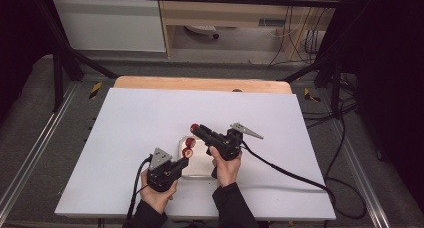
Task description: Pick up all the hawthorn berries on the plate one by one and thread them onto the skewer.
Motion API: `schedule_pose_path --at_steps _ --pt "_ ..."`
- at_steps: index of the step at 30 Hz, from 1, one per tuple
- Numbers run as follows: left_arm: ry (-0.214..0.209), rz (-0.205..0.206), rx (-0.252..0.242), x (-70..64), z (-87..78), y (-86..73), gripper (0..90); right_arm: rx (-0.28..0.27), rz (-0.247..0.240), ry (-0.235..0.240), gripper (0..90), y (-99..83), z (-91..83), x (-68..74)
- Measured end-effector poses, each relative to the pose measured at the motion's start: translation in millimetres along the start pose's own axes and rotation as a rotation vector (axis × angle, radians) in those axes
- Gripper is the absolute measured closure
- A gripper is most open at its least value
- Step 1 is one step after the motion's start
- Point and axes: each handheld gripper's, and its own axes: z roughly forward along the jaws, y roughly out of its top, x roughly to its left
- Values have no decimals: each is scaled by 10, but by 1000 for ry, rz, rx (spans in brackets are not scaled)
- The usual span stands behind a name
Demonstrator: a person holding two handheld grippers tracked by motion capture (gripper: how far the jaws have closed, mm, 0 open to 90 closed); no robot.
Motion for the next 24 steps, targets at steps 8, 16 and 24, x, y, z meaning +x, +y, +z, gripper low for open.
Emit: schedule_pose_path --at_steps 8,16,24 --pt "-7 3 -3 -15 16 31 882 28 30 12 639 -51 22 -19" --pt "-15 12 7 8 52 25 881 38 13 4 634 -59 12 -15" --pt "0 55 22 100 15 -41 881 81 -66 -36 512 17 -104 -36"
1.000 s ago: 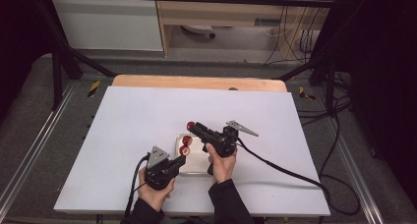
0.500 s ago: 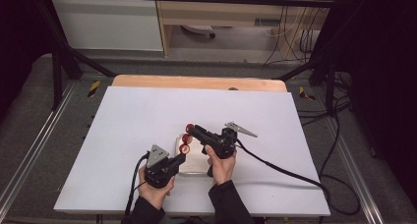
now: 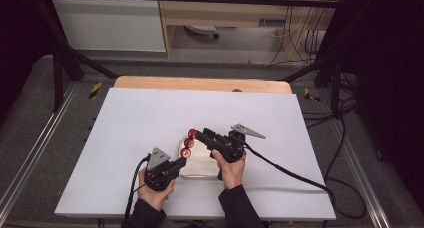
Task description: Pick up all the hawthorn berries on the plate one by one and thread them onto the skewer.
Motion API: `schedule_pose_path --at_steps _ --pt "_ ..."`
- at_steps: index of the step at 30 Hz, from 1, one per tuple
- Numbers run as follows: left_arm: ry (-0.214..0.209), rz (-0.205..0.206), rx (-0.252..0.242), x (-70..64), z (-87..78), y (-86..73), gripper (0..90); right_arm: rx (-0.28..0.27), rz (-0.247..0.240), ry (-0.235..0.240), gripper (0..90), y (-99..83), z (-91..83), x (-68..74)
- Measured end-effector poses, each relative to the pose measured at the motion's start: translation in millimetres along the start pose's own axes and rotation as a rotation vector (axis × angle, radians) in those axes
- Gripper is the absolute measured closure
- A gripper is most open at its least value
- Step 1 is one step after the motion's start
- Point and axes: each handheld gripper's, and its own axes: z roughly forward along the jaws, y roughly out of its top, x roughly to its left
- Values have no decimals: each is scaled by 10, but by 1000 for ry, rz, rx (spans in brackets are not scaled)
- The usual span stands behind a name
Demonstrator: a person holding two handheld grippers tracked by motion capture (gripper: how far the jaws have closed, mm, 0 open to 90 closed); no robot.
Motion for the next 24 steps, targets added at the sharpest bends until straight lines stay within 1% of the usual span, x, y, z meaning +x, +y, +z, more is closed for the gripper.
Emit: schedule_pose_path --at_steps 2,4,6,9,12,13,16,18,21,23,24 --pt "-3 11 6 25 -7 -17 881 31 -27 -10 454 8 -36 -19" --pt "-2 27 16 45 -14 -30 881 82 -64 -34 381 7 -65 -44" --pt "-5 30 19 63 -21 -38 881 127 -109 -57 321 -5 -90 -72" --pt "-6 50 37 83 -39 -39 880 182 -144 -71 223 -19 -133 -120" --pt "-20 52 48 96 -48 -42 879 233 -192 -98 149 -22 -191 -170" --pt "-18 57 52 103 -54 -42 878 244 -210 -108 130 -23 -213 -191" --pt "-24 63 69 120 -61 -35 878 277 -226 -119 97 -25 -293 -263" --pt "-30 63 74 134 -62 -26 878 289 -246 -141 75 -28 -357 -314" --pt "-38 68 92 159 -66 -5 878 318 -276 -168 54 -38 -469 -391" --pt "-42 73 108 172 -64 11 877 348 -302 -175 48 -49 -546 -437" --pt "-46 74 113 184 -67 20 877 358 -311 -187 44 -56 -585 -456"
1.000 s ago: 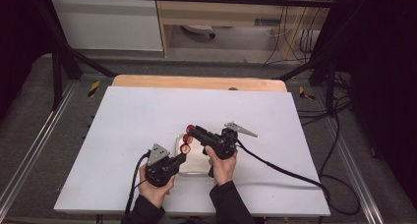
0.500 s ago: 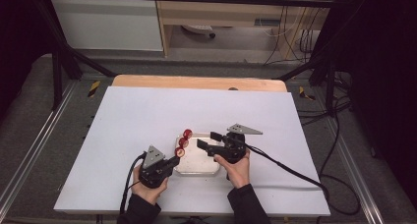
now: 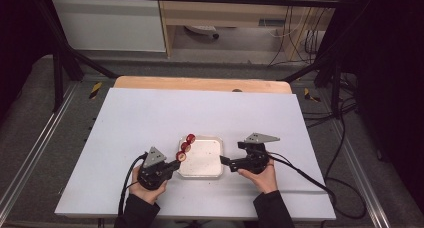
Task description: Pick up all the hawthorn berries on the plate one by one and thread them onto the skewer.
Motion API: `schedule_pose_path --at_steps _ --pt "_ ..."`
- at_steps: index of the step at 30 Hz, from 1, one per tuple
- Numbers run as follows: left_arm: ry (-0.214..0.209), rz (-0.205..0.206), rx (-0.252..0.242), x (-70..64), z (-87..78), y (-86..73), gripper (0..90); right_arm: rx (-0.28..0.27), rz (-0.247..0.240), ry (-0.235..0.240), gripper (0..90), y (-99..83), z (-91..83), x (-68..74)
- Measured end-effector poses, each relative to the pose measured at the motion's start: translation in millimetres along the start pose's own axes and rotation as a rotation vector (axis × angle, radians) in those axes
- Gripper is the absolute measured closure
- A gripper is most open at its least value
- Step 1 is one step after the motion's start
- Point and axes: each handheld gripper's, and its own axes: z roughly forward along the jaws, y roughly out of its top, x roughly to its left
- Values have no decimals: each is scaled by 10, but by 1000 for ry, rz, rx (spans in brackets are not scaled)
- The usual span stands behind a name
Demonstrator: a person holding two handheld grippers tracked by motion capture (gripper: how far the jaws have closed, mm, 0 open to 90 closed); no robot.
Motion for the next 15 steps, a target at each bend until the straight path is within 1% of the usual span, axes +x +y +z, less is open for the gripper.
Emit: schedule_pose_path --at_steps 2,4,5,8,9,11,15 --pt "-4 -2 7 20 -4 22 877 18 -17 -8 33 -53 -56 -50" --pt "-5 3 15 37 -14 55 877 37 -22 -17 27 -106 -116 -102" --pt "-5 8 20 44 -17 75 877 44 -17 -24 27 -132 -144 -125" --pt "-6 23 40 56 -15 151 876 49 -7 -24 17 -205 -227 -201" --pt "-12 29 51 60 -10 178 876 50 -20 -24 14 -231 -255 -219" --pt "-10 35 56 56 -1 225 876 56 -30 -34 14 -281 -306 -257" --pt "-25 57 95 48 40 319 875 73 -26 -52 21 -380 -404 -328"
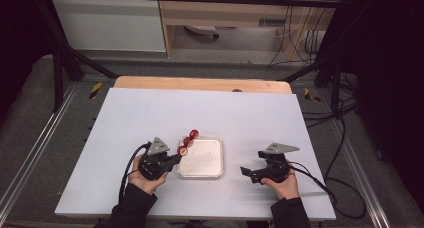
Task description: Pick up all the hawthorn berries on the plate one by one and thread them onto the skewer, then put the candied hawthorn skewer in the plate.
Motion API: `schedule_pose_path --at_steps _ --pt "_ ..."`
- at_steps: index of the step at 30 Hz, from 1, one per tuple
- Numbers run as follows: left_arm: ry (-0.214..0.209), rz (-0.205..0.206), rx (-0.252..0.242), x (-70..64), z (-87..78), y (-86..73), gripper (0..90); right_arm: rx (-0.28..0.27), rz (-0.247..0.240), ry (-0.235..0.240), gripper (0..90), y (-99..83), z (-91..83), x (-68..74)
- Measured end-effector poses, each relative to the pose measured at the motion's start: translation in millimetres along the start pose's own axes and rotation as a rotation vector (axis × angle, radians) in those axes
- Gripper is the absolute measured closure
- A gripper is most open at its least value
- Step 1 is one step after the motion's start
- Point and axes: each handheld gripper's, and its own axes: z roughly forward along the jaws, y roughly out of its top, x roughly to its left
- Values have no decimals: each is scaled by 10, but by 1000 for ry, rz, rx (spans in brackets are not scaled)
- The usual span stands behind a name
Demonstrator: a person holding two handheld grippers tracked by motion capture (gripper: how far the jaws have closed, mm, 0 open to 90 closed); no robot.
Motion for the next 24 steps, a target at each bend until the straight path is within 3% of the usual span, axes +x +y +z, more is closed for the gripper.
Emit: schedule_pose_path --at_steps 8,13,24 --pt "-12 34 51 -29 130 186 875 5 18 -43 23 -173 -154 -122" --pt "-10 40 84 -43 242 267 875 10 22 -46 24 -227 -203 -161" --pt "-7 38 160 -39 483 253 875 15 13 -45 23 -260 -223 -149"
